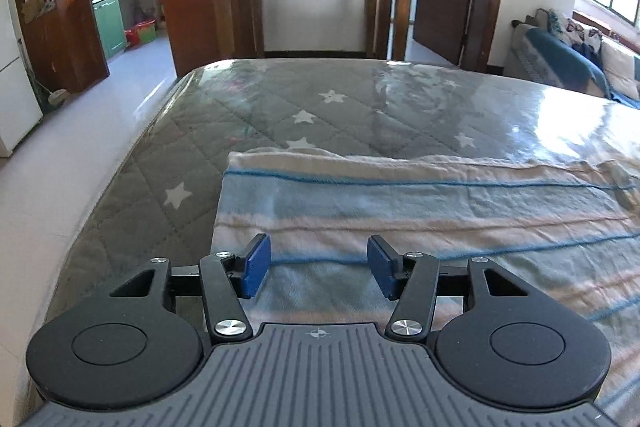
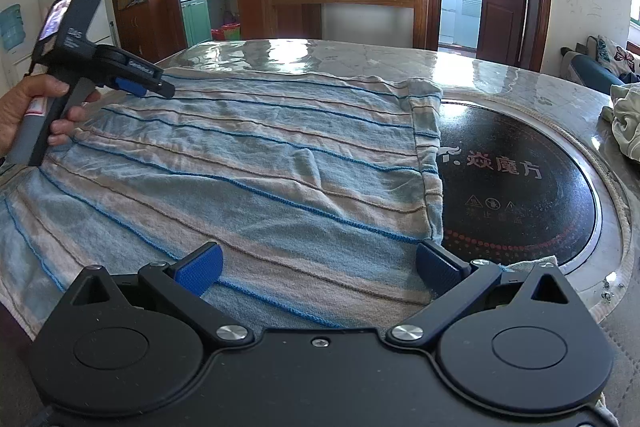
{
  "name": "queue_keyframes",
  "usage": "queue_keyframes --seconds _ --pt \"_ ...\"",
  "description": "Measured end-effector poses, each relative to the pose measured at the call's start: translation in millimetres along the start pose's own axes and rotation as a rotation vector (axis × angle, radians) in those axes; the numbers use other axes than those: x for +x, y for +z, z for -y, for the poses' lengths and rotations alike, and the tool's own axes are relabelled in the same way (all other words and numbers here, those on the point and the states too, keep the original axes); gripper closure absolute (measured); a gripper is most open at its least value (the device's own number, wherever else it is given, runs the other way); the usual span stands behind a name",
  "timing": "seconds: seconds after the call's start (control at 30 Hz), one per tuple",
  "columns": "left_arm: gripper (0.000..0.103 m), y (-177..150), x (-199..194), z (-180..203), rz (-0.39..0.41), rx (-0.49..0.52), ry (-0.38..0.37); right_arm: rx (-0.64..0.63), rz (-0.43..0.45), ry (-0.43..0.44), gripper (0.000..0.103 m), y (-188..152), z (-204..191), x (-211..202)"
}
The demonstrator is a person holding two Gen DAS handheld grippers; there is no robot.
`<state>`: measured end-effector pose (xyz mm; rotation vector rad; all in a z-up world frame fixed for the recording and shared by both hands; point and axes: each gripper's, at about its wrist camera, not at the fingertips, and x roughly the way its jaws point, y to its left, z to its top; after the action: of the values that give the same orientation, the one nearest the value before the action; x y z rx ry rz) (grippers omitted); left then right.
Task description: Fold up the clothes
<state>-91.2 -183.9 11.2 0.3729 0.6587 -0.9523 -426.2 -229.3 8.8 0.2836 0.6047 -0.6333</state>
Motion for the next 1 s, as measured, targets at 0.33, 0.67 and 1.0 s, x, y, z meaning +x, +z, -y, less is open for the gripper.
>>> queue_keyframes --seconds 0.33,0.67,1.0 --pt "0.041 -27.0 -13.9 -4.1 0.031 0.059 0.027 0.000 0.000 0.000 0.000 0.2 0.2 0.5" --pt "0.041 -41.3 -39.8 -18.8 0.032 0.022 0.013 0.001 0.000 0.000 0.000 0.3 0.0 0.5" --pt "0.041 -69.7 -61.0 11.0 0.059 0.152 -0.009 0.001 0.000 0.000 0.000 0.4 -0.7 0.9"
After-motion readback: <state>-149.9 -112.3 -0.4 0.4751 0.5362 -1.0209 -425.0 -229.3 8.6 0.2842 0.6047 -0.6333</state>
